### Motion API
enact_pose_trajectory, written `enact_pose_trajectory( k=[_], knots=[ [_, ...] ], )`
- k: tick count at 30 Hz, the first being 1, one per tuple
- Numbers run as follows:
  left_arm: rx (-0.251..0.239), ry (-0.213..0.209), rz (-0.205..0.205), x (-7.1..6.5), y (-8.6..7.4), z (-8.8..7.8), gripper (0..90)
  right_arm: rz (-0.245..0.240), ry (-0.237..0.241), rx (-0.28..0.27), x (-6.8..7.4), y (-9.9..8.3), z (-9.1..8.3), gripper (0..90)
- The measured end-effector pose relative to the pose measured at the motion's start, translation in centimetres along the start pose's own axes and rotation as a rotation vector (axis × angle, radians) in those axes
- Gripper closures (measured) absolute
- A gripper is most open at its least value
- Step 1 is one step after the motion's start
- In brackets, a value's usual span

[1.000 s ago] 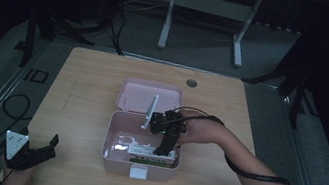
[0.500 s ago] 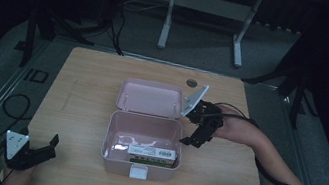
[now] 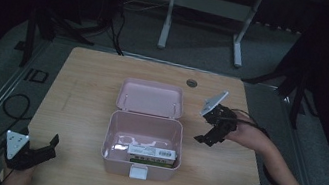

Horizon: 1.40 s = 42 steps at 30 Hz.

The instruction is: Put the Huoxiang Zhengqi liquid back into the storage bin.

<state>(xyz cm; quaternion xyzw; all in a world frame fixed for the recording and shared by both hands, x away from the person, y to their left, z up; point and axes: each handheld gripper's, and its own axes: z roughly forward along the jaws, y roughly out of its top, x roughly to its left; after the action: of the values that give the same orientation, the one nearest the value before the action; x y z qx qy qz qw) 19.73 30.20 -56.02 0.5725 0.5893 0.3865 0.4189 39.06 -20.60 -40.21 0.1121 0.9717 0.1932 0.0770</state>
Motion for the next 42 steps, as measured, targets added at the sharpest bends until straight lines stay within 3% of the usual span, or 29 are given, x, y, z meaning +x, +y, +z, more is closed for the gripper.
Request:
enact_pose_trajectory(
  k=[5,6,7,9,11,15,21,25,28,35,38,39,42],
  knots=[
    [0.002,-0.002,-0.001,0.0,0.0,0.0,0.3,0.099,-0.026,-0.055,-1.1,-2.7,2.9,13.5],
    [0.002,-0.002,-0.001,0.0,0.0,0.0,0.2,0.099,-0.026,-0.055,-1.1,-2.7,2.9,13.5],
    [0.003,-0.002,0.000,0.0,0.0,0.0,0.2,0.141,-0.063,-0.075,-1.5,-3.6,4.0,13.5],
    [0.004,-0.002,0.000,0.0,0.0,0.0,0.2,0.188,-0.079,-0.112,-1.9,-4.5,4.9,13.5],
    [0.004,-0.002,0.000,0.0,0.0,0.0,0.2,0.205,-0.091,-0.127,-2.0,-4.8,5.3,13.5],
    [0.003,-0.003,-0.001,0.0,0.0,0.0,0.2,0.307,-0.166,-0.201,-2.5,-6.8,7.4,13.1],
    [0.004,-0.005,-0.001,0.0,0.0,0.0,0.3,0.399,-0.242,-0.258,-2.7,-8.8,9.0,13.0],
    [0.005,-0.005,0.000,0.0,0.0,0.0,0.2,0.445,-0.277,-0.295,-2.7,-9.7,9.5,13.0],
    [0.006,-0.006,0.000,0.0,0.0,0.0,0.3,0.490,-0.343,-0.343,-2.4,-10.5,9.7,13.0],
    [0.007,-0.007,0.002,0.0,0.0,0.0,0.3,0.564,-0.428,-0.389,-2.2,-11.8,9.7,12.6],
    [0.007,-0.006,0.001,0.0,0.0,0.0,0.3,0.594,-0.422,-0.420,-2.4,-12.4,9.6,12.1],
    [0.006,-0.006,0.002,0.0,0.0,0.0,0.3,0.617,-0.454,-0.429,-2.6,-12.9,9.5,12.1],
    [0.008,-0.007,0.004,0.0,0.0,0.1,0.3,0.645,-0.474,-0.436,-2.8,-13.8,9.2,12.1]
  ],
)
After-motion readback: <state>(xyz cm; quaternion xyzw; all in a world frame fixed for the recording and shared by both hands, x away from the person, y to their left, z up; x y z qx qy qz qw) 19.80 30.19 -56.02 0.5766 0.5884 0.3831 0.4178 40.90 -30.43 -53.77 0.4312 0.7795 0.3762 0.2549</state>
